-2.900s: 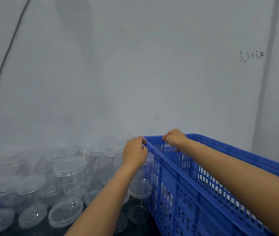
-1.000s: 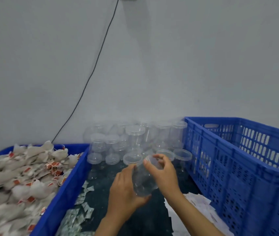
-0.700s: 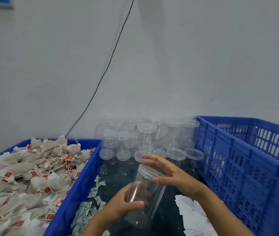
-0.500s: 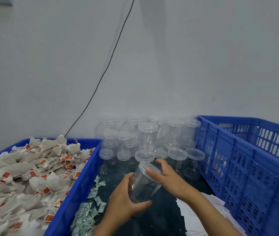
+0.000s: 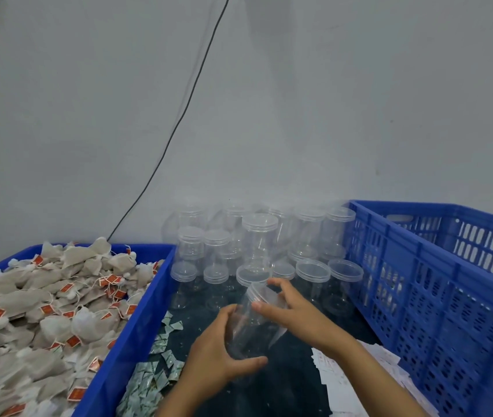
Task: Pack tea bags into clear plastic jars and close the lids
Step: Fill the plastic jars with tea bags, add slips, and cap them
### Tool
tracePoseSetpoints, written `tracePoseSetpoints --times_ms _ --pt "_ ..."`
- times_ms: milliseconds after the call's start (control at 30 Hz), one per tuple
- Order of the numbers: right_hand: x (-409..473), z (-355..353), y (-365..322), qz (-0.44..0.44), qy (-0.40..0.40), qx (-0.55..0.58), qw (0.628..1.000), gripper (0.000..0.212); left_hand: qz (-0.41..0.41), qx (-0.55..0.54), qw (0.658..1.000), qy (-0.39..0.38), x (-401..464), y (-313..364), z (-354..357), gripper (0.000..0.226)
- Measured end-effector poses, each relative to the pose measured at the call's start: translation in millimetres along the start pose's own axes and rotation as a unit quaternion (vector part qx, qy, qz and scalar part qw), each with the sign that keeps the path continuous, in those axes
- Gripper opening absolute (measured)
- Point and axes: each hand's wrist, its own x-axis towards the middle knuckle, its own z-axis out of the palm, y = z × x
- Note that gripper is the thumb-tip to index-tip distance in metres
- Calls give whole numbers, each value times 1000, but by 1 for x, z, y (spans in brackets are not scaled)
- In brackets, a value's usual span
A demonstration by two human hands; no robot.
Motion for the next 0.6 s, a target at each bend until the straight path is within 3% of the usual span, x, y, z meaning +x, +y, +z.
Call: tracePoseSetpoints --times_ms 167,267,367,500,600 --pt "0 -11 0 -27 -37 103 994 72 -54 -202 964 -163 3 -9 -14 88" --pt "4 -16 4 -60 -1 252 966 72 -97 -285 927 -222 3 -17 -15 105" --pt "7 -20 11 -44 70 339 937 62 -122 -298 933 -161 -3 -26 -10 108" --pt "13 3 45 99 101 428 893 49 -131 -257 957 -38 -10 -35 2 90" --pt "13 29 72 202 103 548 805 48 -120 -247 961 6 -11 -43 12 78"
